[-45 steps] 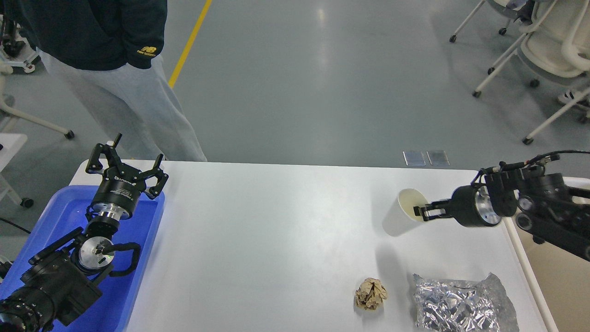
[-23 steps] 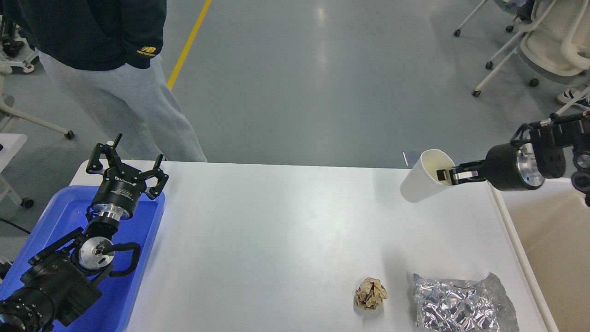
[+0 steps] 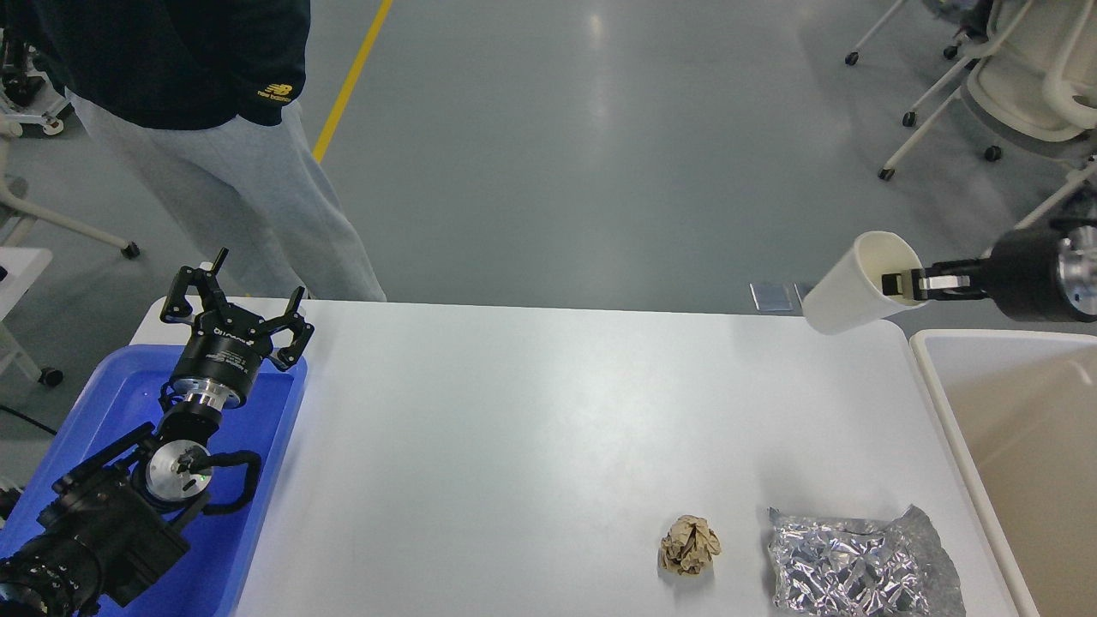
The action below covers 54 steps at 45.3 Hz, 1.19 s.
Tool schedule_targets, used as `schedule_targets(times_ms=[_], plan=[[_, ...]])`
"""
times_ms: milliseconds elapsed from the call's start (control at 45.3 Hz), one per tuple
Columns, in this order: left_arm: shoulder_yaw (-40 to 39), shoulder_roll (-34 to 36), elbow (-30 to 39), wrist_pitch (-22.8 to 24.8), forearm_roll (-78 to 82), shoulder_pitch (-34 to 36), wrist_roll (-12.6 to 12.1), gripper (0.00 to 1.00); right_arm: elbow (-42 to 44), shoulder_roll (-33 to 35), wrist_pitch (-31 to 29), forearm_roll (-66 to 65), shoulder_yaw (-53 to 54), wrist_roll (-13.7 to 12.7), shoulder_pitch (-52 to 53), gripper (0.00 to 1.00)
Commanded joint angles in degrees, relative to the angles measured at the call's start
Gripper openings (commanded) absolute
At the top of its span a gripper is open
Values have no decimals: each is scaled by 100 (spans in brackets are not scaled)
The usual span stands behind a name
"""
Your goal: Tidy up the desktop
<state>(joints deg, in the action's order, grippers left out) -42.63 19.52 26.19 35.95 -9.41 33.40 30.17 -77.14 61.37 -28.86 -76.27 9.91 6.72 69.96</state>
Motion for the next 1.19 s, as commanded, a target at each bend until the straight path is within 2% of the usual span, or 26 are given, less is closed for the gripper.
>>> schedule_targets(times_ms=[0,155,265,375,618,927,1170], plan=[[0,-1,0,0,1,0,6,100,638,402,354,1008,-7,40,-299,0],[0,-9,0,0,1,0,6,100,972,639,881,2167,2,57,-799,0],[0,-1,0,0,1,0,6,100,1657,543,1154,3117,-25,153,-1169,0],[0,-9,0,0,1,0,-3,100,2413,209,1207,3970,2,409,-1582,0],[0,-1,0,0,1,0,6,100,3898,-257,1225,5613,28,470,-2425,0],[0,-1,0,0,1,0,6,100,6227,-1469,1163,6440,63,462,-3243,0],[0,-1,0,0,1,0,6,100,7230,-2305,1225,6827,63,391,-3612,0]])
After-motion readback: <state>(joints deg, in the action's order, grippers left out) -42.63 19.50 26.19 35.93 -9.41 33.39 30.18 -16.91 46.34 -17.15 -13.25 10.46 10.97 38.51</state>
